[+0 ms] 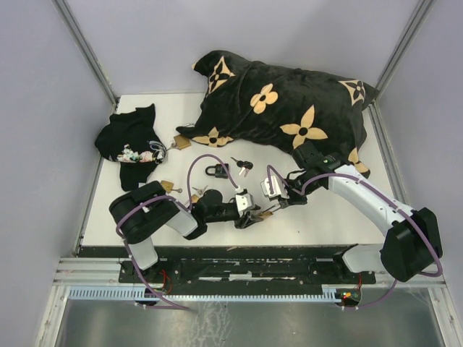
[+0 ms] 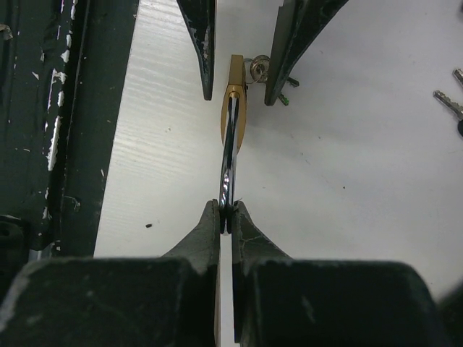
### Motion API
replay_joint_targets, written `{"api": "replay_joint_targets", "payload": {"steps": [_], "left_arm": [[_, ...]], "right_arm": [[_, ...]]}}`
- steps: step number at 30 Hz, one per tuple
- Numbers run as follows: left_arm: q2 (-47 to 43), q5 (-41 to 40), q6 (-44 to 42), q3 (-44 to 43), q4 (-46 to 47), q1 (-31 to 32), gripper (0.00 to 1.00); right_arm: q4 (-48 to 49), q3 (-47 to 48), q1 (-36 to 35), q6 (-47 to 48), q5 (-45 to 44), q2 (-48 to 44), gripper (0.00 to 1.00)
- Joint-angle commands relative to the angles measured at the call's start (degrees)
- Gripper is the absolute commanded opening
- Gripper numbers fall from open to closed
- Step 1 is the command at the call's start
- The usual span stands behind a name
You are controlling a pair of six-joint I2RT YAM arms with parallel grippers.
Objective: Lock with the key
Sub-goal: Lock the lock.
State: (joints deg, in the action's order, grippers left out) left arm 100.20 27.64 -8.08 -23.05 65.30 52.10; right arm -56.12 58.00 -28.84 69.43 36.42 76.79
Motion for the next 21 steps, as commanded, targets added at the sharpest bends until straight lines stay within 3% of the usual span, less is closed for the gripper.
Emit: {"api": "replay_joint_targets", "payload": {"steps": [1, 7, 10, 12, 21], "left_arm": [[3.0, 1.3, 2.5, -2.2, 6.1, 0.7, 0.48], [4.8, 1.2, 3.0, -2.3, 6.6, 0.6, 0.37], [5.1, 1.7, 3.3, -2.5, 5.9, 0.6, 0.13], [5.4, 1.6, 3.5, -2.5, 5.8, 0.6, 0.04], [6.1, 0.1, 2.4, -0.6, 6.3, 0.6, 0.03]], "right_arm": [[1.8, 0.3, -0.6, -2.1, 1.7, -0.3, 0.02], [1.3, 1.3, -0.6, -3.2, 2.1, -0.6, 0.02], [1.8, 0.9, -0.7, -3.4, 2.5, -0.3, 0.02], [2.6, 0.0, -0.7, -3.8, 2.7, 0.2, 0.02], [5.8, -3.4, -0.7, -3.5, 1.7, 4.4, 0.02]]}}
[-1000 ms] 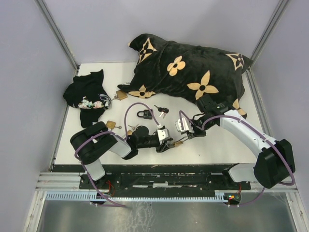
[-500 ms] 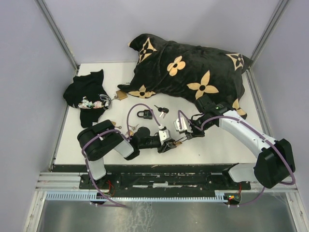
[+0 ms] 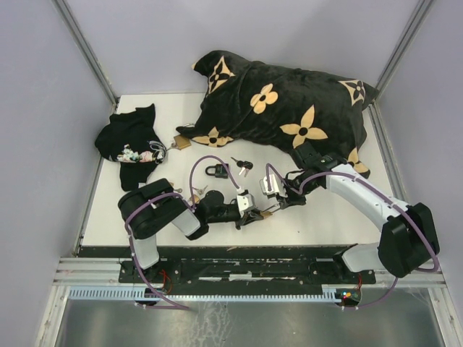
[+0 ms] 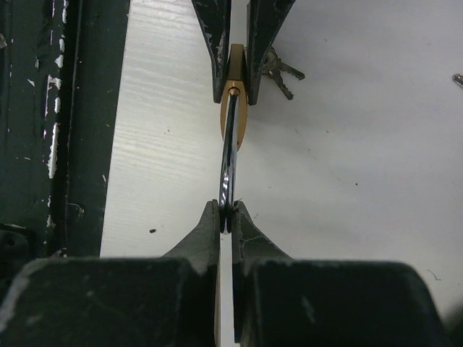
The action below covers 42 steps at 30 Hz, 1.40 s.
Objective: Lock with the key
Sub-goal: Lock the lock.
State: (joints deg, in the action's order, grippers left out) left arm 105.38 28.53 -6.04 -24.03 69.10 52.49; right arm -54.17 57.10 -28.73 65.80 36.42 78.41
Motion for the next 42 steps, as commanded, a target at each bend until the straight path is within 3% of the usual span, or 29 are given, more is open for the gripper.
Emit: {"api": "replay_joint_targets", "payload": {"steps": [1, 14, 24, 34, 42], "left_arm": [[1.0, -0.9, 0.3, 0.5, 2.4, 0.2, 0.03], [3.1, -0.6, -0.7, -0.3, 0.6, 0.1, 0.03], [5.1, -1.3, 0.5, -0.8, 1.4, 0.7, 0.03], [7.4, -0.8, 3.0, 0.1, 7.6, 0.6, 0.03], [8.3, 0.1, 3.8, -0.3, 9.0, 0.6, 0.03]], "right_arm": [[4.1, -2.7, -0.9, 0.2, 1.6, 3.1, 0.02], [6.1, -3.5, -3.4, -1.0, 2.9, 7.7, 0.02], [7.6, -2.8, -10.3, -7.9, -4.3, 12.5, 0.02], [10.4, -0.3, -11.5, -19.0, -7.6, 16.9, 0.02], [8.3, 4.8, -13.2, -25.6, -2.2, 18.8, 0.02]]}}
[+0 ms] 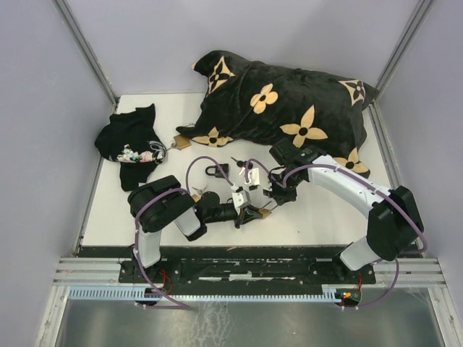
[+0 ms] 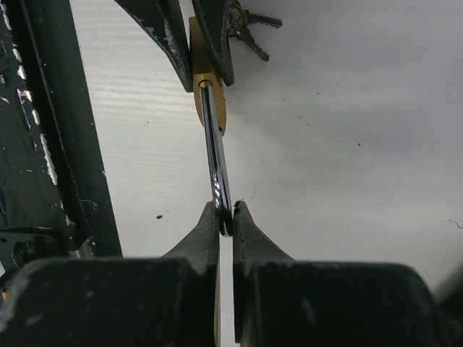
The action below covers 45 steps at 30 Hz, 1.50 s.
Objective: Lock with the key
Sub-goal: Lock the lock.
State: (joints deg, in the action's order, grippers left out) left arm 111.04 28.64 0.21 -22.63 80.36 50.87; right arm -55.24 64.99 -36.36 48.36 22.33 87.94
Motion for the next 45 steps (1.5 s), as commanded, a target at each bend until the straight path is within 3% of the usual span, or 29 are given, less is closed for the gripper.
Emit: {"api": "replay_joint_targets", "payload": {"steps": [1, 11, 18, 23, 28, 35, 40, 43, 45], "left_arm": [[2.7, 0.0, -2.5, -1.6, -2.3, 2.2, 0.03], [2.6, -0.5, -2.7, -1.1, -1.8, 2.2, 0.03], [3.2, 0.6, -2.5, 0.4, 1.3, 1.7, 0.03], [4.2, 5.0, -2.1, 1.5, 4.3, -0.7, 0.03], [3.0, 7.1, -5.3, 0.3, -1.8, -2.1, 0.03], [0.7, 7.6, -7.6, 0.0, -5.6, -3.1, 0.03], [-1.7, 7.3, -3.4, 0.6, -5.1, -4.4, 0.03], [-2.4, 7.9, 0.3, -1.5, -7.4, -5.0, 0.11], [-2.8, 6.7, 2.9, -1.6, -5.2, -5.0, 0.30]], "right_arm": [[9.6, -3.1, -5.7, -8.9, 12.4, 9.5, 0.02], [12.7, -3.6, -6.4, -16.1, 17.8, 8.6, 0.02], [20.4, -7.7, -7.6, -21.7, 24.4, 7.8, 0.02], [21.5, -9.8, -8.4, -16.8, 30.5, 7.9, 0.02], [20.9, -12.9, -10.6, -9.5, 33.4, 4.1, 0.02], [20.1, -11.3, -11.9, -9.8, 30.3, 5.7, 0.02], [13.0, -4.5, -5.8, -8.2, 24.1, 3.8, 0.06], [10.6, -2.8, -4.0, -5.7, 19.8, -0.3, 0.03], [8.8, -1.7, -3.8, -3.9, 18.2, -1.2, 0.02]]}}
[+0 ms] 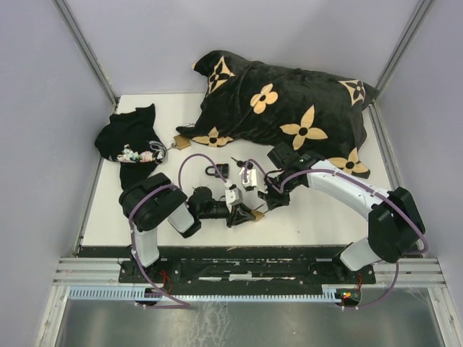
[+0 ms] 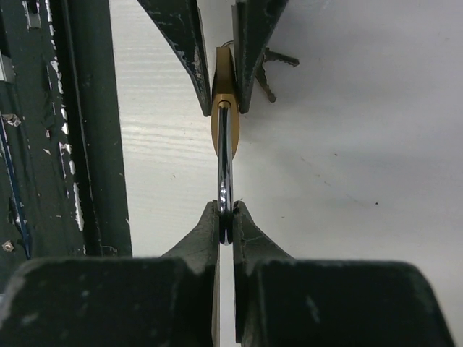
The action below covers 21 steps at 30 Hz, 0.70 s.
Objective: Lock with the key
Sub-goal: Lock the lock.
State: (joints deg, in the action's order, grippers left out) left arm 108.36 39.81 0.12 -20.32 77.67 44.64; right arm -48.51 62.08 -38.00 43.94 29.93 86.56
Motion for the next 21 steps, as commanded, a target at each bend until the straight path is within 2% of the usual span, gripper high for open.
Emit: {"api": "replay_joint_targets", "payload": {"steps": [1, 4, 7, 11, 17, 21], "left_arm": [[-0.5, -5.9, 4.4, -3.6, -0.3, 1.3, 0.40], [-2.7, -8.6, 6.4, -1.8, 5.4, 1.1, 0.59], [-4.9, -7.9, 6.4, -1.3, 5.3, 0.7, 0.65], [-7.5, -4.2, 5.5, -1.4, 1.7, -0.4, 0.66], [-13.0, 3.2, -0.8, -6.2, -18.7, -1.1, 0.66], [-14.3, 5.2, -3.2, -8.5, -26.4, -0.9, 0.65]], "right_arm": [[1.3, 1.6, -2.0, 1.2, 10.3, 0.0, 0.02], [0.3, 1.8, -1.6, 3.1, 10.0, -0.9, 0.02], [-0.1, 1.6, -1.1, 4.4, 9.7, -2.4, 0.02], [-2.8, 3.3, -0.5, 6.9, 8.7, -3.6, 0.02], [-10.0, 8.7, -0.3, 12.3, 5.2, -3.6, 0.02], [-12.0, 11.2, -0.3, 12.8, 5.0, -3.2, 0.02]]}}
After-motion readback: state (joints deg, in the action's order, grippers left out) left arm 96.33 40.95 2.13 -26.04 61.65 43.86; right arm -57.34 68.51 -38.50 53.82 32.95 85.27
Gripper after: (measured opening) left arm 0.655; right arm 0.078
